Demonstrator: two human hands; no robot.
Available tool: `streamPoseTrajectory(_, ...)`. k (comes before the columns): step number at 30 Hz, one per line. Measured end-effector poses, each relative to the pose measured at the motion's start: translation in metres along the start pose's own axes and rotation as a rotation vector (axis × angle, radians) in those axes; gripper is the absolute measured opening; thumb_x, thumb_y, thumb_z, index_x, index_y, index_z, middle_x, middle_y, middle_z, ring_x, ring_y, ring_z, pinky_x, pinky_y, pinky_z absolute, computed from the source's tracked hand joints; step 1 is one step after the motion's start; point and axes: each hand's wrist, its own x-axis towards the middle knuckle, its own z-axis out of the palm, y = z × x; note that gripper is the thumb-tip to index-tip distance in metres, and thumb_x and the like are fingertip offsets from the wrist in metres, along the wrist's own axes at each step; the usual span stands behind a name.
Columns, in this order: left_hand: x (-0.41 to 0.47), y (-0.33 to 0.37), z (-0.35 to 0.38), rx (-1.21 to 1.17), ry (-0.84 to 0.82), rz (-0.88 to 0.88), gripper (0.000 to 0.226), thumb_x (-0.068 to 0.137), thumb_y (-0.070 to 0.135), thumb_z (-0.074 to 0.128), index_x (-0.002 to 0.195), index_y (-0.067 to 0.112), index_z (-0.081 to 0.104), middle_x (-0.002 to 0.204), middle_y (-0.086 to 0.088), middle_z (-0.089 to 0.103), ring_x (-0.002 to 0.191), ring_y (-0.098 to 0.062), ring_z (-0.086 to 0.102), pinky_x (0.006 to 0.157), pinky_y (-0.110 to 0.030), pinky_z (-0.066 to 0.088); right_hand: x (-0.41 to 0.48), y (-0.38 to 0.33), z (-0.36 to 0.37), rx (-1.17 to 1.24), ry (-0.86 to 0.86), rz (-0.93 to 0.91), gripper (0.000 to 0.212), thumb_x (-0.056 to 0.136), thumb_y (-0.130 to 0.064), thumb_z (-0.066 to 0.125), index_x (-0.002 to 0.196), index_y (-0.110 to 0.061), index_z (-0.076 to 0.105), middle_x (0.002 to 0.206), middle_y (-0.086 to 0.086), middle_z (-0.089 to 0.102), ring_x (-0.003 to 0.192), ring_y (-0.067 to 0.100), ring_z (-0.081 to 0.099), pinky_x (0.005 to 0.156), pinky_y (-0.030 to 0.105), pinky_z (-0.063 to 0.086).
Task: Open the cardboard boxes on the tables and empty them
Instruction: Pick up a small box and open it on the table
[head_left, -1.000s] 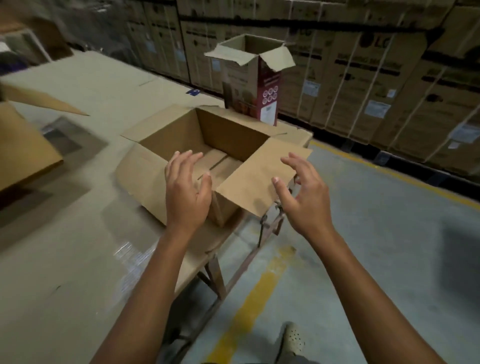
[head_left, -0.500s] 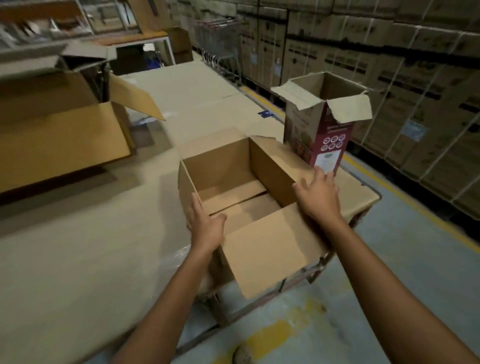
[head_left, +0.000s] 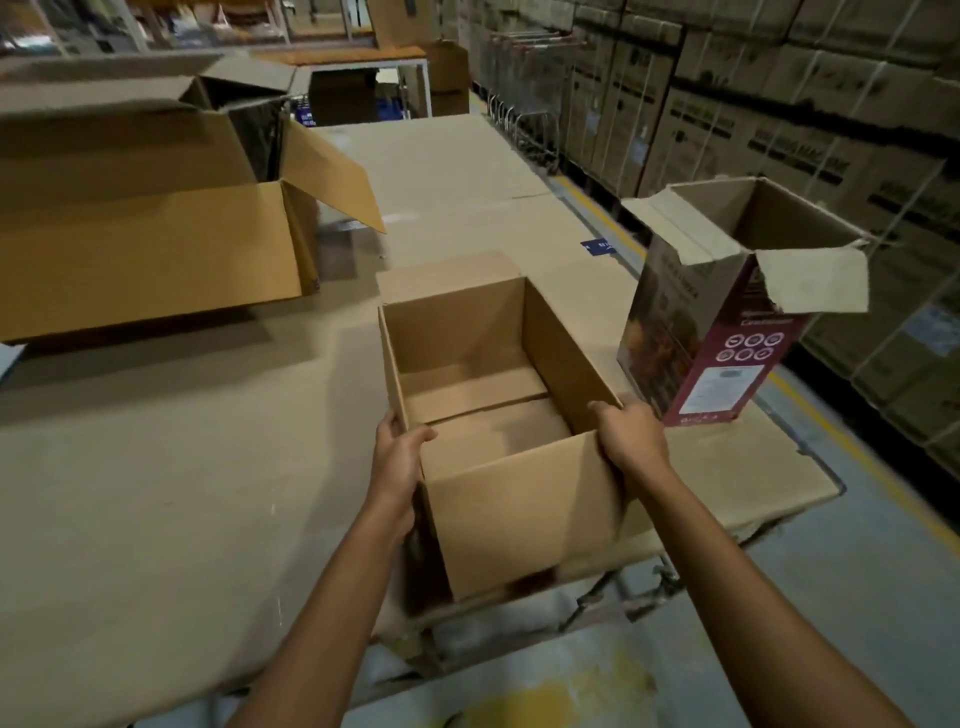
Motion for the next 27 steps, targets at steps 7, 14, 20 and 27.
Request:
streamPoseTrajectory(7,-0.001,-0.003,-0.011,-0.091,0.054,-0.081,0.086,0.08,0.043,0.071,0.155,0.034,0.03,0.144,0.006,0.05,0.126,-0.023,0.049,0.101,-0.039,0.043,0.007,0.003,0.014,0.104,0.05,-0.057,0.02,0.096,-0.021,0.047,0.095,-0.017,0.067,0.095,0.01,0.067,0.094,0.033,0.061,0.086,0.045,0.049)
streamPoseTrajectory(14,-0.028,-0.027,0.0,-0.12,0.289,-0.033,0.082,0.08,0.047,0.073,0.148,0.02,0.037,0.144,-0.005,0.046,0.127,-0.025,0.046,0.092,-0.035,0.036,-0.008,0.024,0.01,0.278,0.074,-0.162,0.03,0.098,-0.012,0.046,0.121,-0.016,0.064,0.104,-0.001,0.063,0.1,0.024,0.058,0.085,0.034,0.041)
streamPoseTrajectory(20,-0.068,-0.044,0.008,-0.22,0.344,-0.005,0.08,0.076,0.045,0.074,0.141,0.015,0.038,0.129,-0.005,0.057,0.109,-0.021,0.059,0.092,-0.04,0.051,-0.005,0.046,-0.001,0.161,-0.104,-0.088,0.05,0.097,-0.026,0.052,0.145,-0.019,0.044,0.128,0.01,0.059,0.112,0.031,0.057,0.098,0.043,0.044)
streamPoseTrajectory(27,-0.132,-0.07,0.0,-0.317,0.474,0.087,0.07,0.075,0.029,0.069,0.141,0.019,0.047,0.126,-0.012,0.065,0.11,-0.029,0.066,0.099,-0.051,0.052,-0.042,0.068,-0.002,0.23,-0.36,-0.129,0.059,0.09,-0.021,0.055,0.147,-0.025,0.042,0.136,0.009,0.059,0.118,0.032,0.056,0.106,0.05,0.044)
